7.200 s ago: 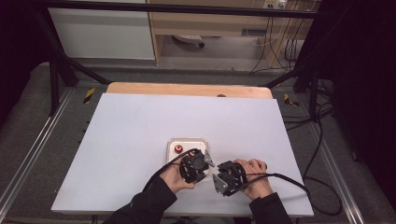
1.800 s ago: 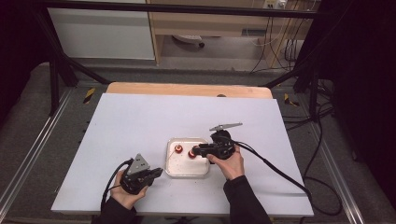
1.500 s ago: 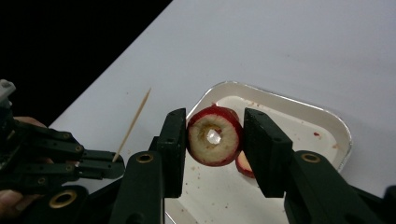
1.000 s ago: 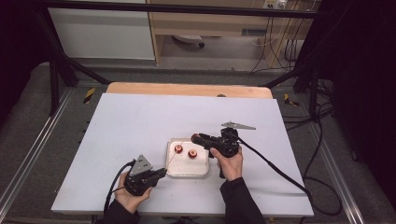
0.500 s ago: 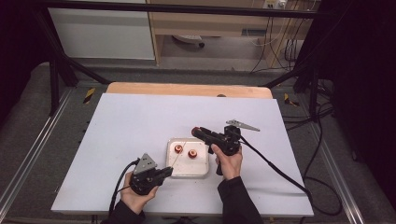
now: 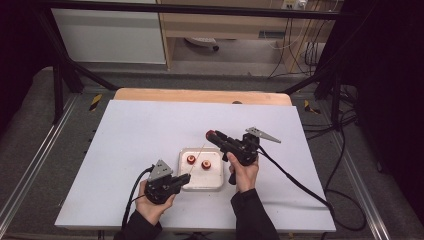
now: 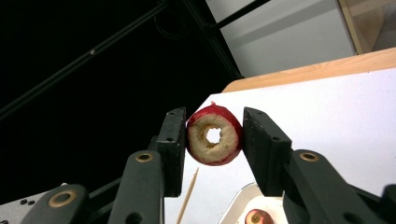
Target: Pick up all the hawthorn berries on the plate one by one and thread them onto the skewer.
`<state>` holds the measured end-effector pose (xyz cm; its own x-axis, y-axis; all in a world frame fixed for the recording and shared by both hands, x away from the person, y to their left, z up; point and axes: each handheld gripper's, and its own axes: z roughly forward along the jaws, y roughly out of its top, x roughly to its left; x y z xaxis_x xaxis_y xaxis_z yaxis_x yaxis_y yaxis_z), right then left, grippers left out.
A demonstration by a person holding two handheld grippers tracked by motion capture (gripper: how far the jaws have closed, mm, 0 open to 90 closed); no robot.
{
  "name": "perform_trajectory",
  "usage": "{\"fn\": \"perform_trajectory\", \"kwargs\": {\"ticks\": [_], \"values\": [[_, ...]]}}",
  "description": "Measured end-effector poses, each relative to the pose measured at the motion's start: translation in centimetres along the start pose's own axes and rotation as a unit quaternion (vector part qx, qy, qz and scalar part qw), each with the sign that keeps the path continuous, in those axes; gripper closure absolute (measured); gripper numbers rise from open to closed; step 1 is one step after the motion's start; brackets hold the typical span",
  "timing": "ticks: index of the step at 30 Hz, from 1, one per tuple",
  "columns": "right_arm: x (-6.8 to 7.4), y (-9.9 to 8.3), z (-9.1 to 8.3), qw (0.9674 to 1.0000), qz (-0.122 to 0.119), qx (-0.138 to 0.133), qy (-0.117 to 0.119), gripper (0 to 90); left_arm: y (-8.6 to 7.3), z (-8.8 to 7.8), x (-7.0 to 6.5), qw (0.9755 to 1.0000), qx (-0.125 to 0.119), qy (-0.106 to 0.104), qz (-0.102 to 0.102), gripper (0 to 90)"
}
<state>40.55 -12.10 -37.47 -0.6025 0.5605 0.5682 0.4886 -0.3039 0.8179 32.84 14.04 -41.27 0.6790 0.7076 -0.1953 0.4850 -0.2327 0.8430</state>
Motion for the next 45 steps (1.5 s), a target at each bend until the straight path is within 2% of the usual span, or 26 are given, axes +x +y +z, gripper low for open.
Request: {"fn": "perform_trajectory", "kwargs": {"ticks": [15, 34, 45], "values": [[-0.2, -0.5, 0.5, 0.9997, -0.012, -0.018, 0.010, 61.3, 0.1, 0.5, -0.1, 1.0000, -0.006, -0.002, -0.004, 88.2], [-0.2, -1.2, 0.9, 0.9996, -0.010, -0.013, 0.021, 61.4, 0.2, 0.4, 0.2, 0.9999, -0.010, -0.001, -0.008, 88.2], [0.0, -2.6, 1.2, 0.9996, -0.007, -0.007, 0.026, 61.4, 0.1, 0.4, 0.1, 0.9998, -0.015, 0.007, -0.013, 88.3]]}}
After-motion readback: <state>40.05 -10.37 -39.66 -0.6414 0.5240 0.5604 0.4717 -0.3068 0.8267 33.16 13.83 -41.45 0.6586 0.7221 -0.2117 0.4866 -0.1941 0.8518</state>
